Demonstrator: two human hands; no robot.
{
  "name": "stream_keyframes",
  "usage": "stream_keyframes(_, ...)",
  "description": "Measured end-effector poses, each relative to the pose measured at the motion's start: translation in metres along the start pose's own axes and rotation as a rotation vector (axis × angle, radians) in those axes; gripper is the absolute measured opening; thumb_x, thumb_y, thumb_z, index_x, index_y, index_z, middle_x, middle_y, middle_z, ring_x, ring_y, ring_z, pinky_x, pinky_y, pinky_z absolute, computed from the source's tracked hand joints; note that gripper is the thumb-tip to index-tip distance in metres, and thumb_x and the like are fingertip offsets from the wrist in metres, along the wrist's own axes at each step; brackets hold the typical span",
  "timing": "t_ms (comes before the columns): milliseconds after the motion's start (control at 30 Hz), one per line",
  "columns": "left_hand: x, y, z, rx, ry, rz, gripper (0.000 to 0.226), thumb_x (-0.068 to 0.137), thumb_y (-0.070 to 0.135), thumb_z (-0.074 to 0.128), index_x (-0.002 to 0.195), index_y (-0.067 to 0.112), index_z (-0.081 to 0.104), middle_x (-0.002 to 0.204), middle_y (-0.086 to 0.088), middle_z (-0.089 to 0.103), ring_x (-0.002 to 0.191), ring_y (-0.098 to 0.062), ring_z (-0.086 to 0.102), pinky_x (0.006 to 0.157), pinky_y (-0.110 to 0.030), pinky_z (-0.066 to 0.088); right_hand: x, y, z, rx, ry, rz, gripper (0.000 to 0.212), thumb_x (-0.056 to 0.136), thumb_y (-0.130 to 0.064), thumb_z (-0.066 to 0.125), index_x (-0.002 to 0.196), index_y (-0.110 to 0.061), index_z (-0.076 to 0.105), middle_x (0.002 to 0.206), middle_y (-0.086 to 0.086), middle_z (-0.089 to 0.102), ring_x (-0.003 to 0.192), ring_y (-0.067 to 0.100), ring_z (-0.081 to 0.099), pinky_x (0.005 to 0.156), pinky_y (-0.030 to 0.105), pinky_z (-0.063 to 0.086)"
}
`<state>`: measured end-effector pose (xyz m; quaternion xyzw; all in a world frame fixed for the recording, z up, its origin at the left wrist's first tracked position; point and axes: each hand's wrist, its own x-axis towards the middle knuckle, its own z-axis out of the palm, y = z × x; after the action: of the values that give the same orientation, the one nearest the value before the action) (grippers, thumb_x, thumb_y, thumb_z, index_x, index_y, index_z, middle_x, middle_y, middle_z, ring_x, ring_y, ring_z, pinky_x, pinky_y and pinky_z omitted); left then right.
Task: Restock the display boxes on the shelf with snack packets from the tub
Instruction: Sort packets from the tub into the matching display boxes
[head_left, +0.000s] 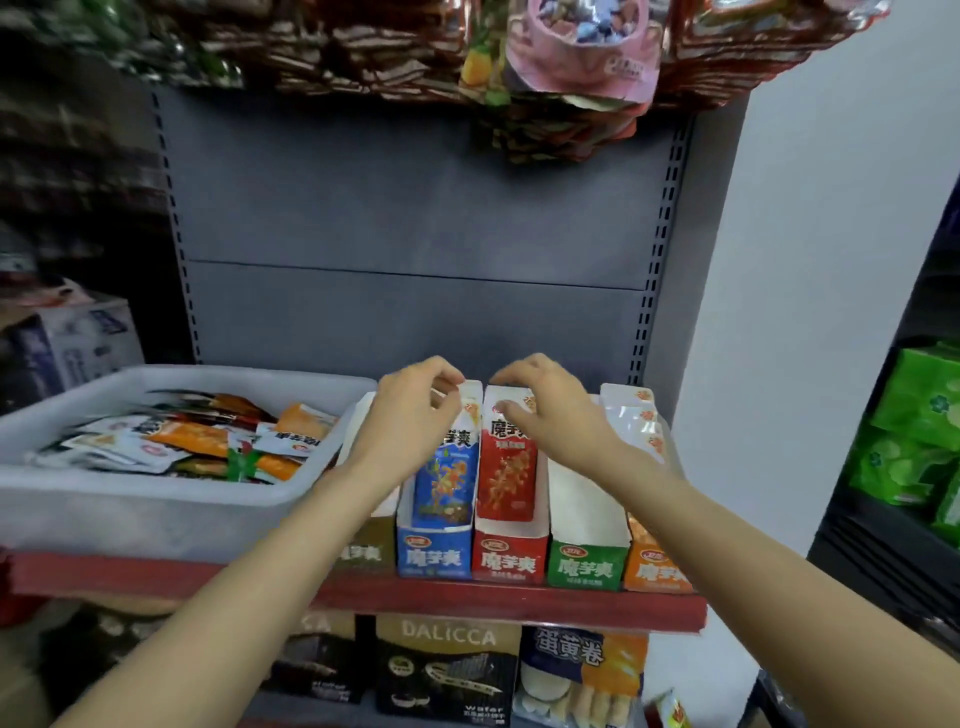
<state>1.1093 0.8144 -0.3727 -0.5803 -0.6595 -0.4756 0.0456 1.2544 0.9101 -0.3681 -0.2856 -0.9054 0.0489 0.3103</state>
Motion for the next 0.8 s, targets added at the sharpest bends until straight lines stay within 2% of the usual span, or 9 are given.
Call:
stream_keyframes(133,0.0,-0.058,-0.054,0.206,0.016,-0.127,0.011,0.087,0.014,0.057,0.094,0.021,0.061,0.096,0.0,0.067,0.087,-0.019,0.062,0.08,-0.036,0.051,0.033,-0.06,0.038,0.066,-0.076,-0.086,0.031,0.091,-0.019,0.055,0.121,-0.014,0.059,0.118,0.007,0.055,0.112,0.021,0.051,0.093,0.03,0.038)
stream_keyframes(233,0.003,-0.102,-0.086,0.383,-0.102,-0.269,0.02,0.088,0.013,0.056,0.106,0.013,0.065,0.108,-0.005,0.067,0.102,-0.025,0.061,0.086,-0.034,0.049,0.061,-0.097,0.074,0.071,-0.178,-0.112,0.036,0.091,-0.019,0.055,0.126,-0.011,0.055,0.123,0.01,0.055,0.115,0.025,0.052,0.096,0.034,0.041)
stream_keyframes(333,0.01,-0.137,-0.112,0.516,-0.307,-0.295,0.03,0.087,0.011,0.056,0.115,0.016,0.063,0.121,-0.007,0.064,0.112,-0.024,0.058,0.093,-0.033,0.046,0.087,-0.127,0.109,0.005,-0.356,-0.06,0.039,0.089,-0.02,0.055,0.127,-0.012,0.053,0.124,0.012,0.057,0.115,0.03,0.052,0.092,0.039,0.046)
stream_keyframes(467,0.018,-0.15,-0.127,0.648,-0.614,-0.232,0.048,0.084,0.018,0.067,0.13,0.018,0.055,0.13,-0.005,0.057,0.118,-0.023,0.052,0.093,-0.028,0.042,0.106,-0.156,0.137,-0.139,-0.527,-0.057,0.01,0.082,-0.016,0.062,0.086,-0.012,0.054,0.083,0.005,0.057,0.085,0.027,0.056,0.063,0.03,0.041)
stream_keyframes(500,0.021,-0.15,-0.128,0.657,-0.642,-0.221,0.048,0.084,0.019,0.068,0.129,0.016,0.056,0.129,-0.005,0.058,0.117,-0.023,0.053,0.09,-0.027,0.042,0.109,-0.16,0.142,-0.163,-0.55,-0.06,0.017,0.08,-0.016,0.064,0.076,-0.013,0.048,0.076,0.003,0.052,0.08,0.025,0.053,0.061,0.028,0.038)
stream_keyframes(567,0.026,-0.151,-0.127,0.645,-0.649,-0.202,0.043,0.083,0.018,0.07,0.124,0.012,0.06,0.123,-0.006,0.062,0.111,-0.023,0.056,0.085,-0.026,0.043,0.113,-0.164,0.146,-0.19,-0.607,-0.079,0.023,0.078,-0.018,0.069,0.077,-0.013,0.046,0.079,0.003,0.053,0.079,0.024,0.052,0.063,0.028,0.04)
stream_keyframes(700,0.025,-0.162,-0.126,0.563,-0.595,-0.187,0.033,0.08,0.018,0.073,0.112,0.009,0.067,0.11,-0.007,0.067,0.101,-0.023,0.062,0.087,-0.031,0.049,0.117,-0.162,0.142,-0.222,-0.674,-0.131,0.023,0.082,-0.024,0.069,0.098,-0.009,0.065,0.087,0.004,0.059,0.08,0.022,0.053,0.072,0.031,0.046)
stream_keyframes(767,0.021,-0.168,-0.127,0.5,-0.554,-0.189,0.034,0.079,0.019,0.074,0.111,0.01,0.068,0.11,-0.005,0.067,0.102,-0.021,0.061,0.084,-0.026,0.046,0.119,-0.157,0.141,-0.252,-0.607,-0.15,0.015,0.089,-0.019,0.058,0.081,-0.008,0.065,0.075,0.005,0.054,0.077,0.025,0.049,0.065,0.029,0.041)
stream_keyframes(800,0.019,-0.169,-0.128,0.468,-0.526,-0.192,0.036,0.079,0.02,0.074,0.113,0.011,0.067,0.111,-0.004,0.066,0.103,-0.02,0.06,0.083,-0.024,0.044,0.118,-0.155,0.141,-0.27,-0.552,-0.147,0.022,0.091,-0.017,0.051,0.072,-0.01,0.059,0.07,0.004,0.052,0.076,0.026,0.047,0.061,0.028,0.037)
